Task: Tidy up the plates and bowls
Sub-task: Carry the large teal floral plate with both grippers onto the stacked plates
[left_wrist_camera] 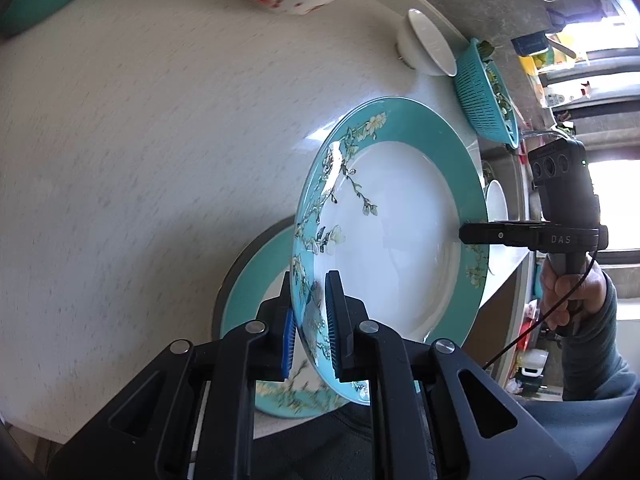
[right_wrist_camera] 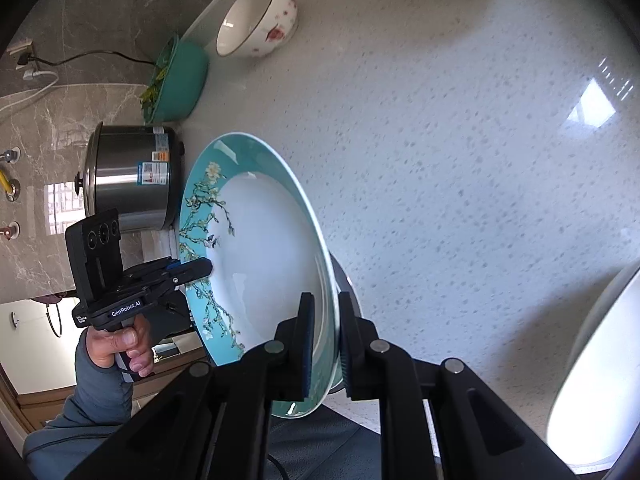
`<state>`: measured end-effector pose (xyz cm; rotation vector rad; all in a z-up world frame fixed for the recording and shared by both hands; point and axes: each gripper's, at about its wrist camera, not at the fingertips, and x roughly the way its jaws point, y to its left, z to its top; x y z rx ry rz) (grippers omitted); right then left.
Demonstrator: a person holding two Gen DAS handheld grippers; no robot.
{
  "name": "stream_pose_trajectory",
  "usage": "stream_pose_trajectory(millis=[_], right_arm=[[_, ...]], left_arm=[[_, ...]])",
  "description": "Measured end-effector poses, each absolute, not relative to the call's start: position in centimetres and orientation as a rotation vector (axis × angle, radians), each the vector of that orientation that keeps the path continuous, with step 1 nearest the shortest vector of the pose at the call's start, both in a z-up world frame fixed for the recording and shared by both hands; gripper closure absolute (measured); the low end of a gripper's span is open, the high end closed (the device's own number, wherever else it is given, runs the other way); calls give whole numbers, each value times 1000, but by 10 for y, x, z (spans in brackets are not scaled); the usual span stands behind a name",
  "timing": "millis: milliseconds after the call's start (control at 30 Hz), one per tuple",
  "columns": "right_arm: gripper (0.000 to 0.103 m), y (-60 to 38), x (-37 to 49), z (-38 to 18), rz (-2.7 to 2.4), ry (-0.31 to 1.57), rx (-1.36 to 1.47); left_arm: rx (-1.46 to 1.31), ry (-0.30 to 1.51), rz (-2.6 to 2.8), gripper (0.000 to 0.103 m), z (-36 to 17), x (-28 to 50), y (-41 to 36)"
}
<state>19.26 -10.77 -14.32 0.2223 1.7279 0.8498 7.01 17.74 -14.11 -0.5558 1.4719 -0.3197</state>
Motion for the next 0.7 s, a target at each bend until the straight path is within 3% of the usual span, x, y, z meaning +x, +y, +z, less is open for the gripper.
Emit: stream_pose_trajectory(millis=[700], right_arm=[[86,-86,136,-177,754,1723,230]], left_arm=[[-524,1517,-338,92,-188,-2,205]])
